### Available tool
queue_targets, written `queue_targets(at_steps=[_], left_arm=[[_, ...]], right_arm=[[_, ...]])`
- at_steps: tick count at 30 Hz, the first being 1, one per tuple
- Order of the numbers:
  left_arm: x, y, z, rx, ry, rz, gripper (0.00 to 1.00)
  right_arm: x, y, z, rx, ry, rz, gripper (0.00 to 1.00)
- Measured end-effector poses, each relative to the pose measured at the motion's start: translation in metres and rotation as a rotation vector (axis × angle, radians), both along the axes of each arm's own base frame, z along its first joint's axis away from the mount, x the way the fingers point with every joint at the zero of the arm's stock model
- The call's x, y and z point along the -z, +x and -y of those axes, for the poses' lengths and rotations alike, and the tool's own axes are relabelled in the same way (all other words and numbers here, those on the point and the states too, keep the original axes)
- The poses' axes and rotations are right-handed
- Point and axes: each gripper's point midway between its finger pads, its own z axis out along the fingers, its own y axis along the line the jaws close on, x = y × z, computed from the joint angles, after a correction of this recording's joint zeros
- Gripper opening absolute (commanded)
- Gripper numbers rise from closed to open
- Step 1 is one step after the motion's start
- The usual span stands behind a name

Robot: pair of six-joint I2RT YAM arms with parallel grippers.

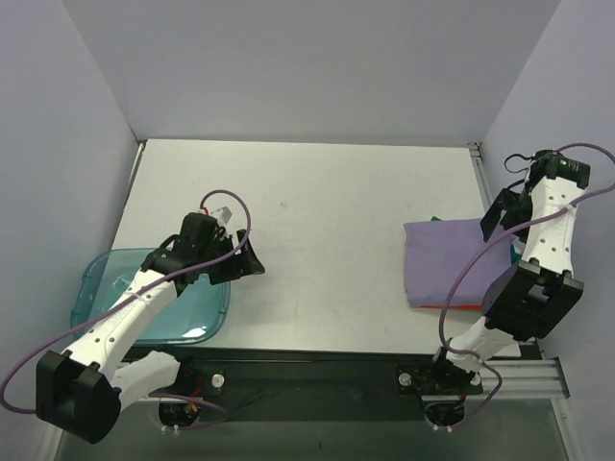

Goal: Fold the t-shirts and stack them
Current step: Put the neatly folded tshirt into the corner of the board with the right arm

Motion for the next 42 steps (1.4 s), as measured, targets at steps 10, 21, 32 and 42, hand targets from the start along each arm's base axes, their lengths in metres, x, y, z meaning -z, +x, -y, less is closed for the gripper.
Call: queue_targets(at_steps=[10, 21, 32, 42], left_arm=[[-0.029, 0.0, -0.01, -0.043, -0.001, 0.096, 0.97], [-0.046, -0.003, -0.027, -0.132, 0.019, 0.158, 0.97], [-0.083, 0.0, -0.064, -0.284, 0.1, 0.31, 0.97], [-0.099, -0.005, -0.079, -0.338, 0.105, 0.396, 0.97]], right_arm=[[-0.051, -0.001, -0.025, -0.055, -0.04, 0.299, 1.0], [-0.023, -0.001, -0.209, -0.502, 0.352, 0.619, 1.0], [0.03, -0.044, -0.325, -0.844, 0.451, 0.61, 1.0], [0.035, -0.035, -0.326, -0.84, 0.277, 0.657, 1.0]])
